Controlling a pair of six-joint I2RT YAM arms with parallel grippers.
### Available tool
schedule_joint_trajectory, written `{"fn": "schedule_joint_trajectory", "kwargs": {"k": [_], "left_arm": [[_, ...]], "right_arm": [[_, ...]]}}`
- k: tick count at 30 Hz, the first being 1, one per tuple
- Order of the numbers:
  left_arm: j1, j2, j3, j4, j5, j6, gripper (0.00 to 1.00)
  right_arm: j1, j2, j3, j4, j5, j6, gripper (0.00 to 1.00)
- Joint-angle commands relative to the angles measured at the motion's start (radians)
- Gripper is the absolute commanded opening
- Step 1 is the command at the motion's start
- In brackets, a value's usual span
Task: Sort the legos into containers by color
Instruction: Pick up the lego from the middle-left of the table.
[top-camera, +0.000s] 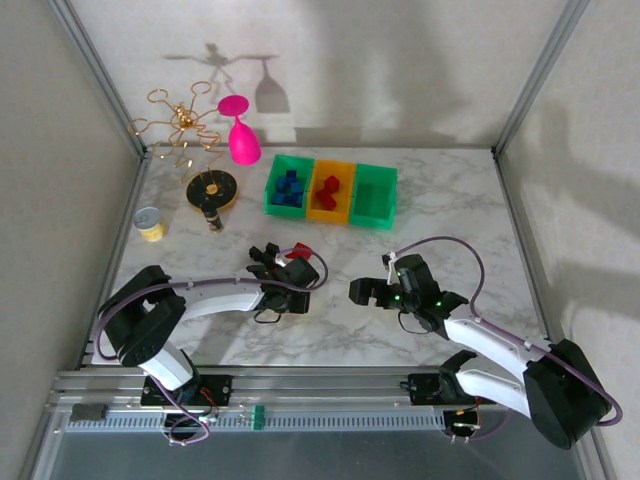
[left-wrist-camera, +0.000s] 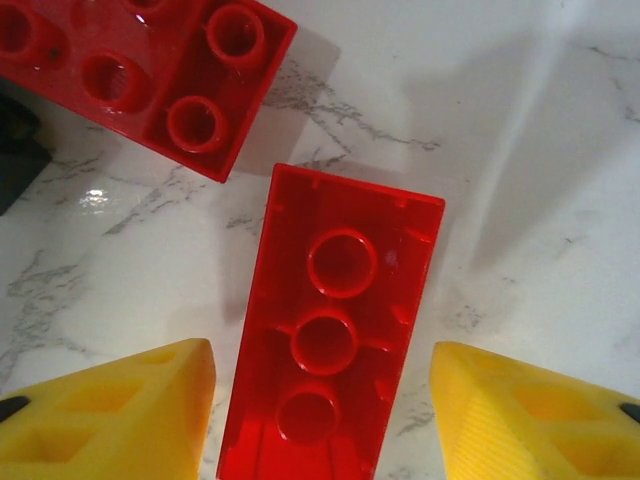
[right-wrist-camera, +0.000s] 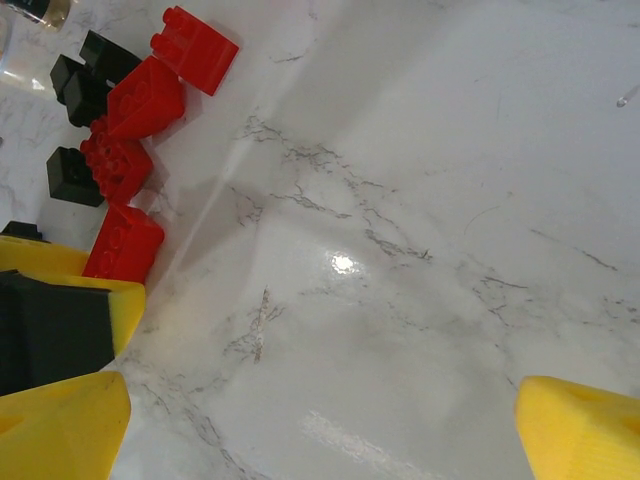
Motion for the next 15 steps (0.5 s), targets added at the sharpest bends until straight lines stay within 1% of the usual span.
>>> {"fn": "schedule_joint_trajectory", "kwargs": {"k": [1,3,5,9,15], "left_arm": [[-0.009,0.013,-0.006,0.012,-0.015,-0.007,0.53],[-0.008,0.011,-0.004,0.014,-0.016,-0.006,0.48],[-0.008,0.011,-0.004,0.014,-0.015,-0.004,0.45],[-0.011,0.002,-0.007,0.017,-0.003,0.0,0.35],[-0.018,-0.045,0.016,-0.019,-0.016,-0.001,0.32]], "right_arm": [[0.007,0.0,0.001,0.012,0.017,0.004,0.99],[0.007,0.001,0.0,0.012,0.017,0.005,0.99],[0.007,0.003,0.002,0.015,0.018,0.002,0.99],[0.007,0.007,0.009,0.016,0.011,0.0,0.99],[0.007,-0.007,0.012,0.025,-0.003,0.01,0.99]]}}
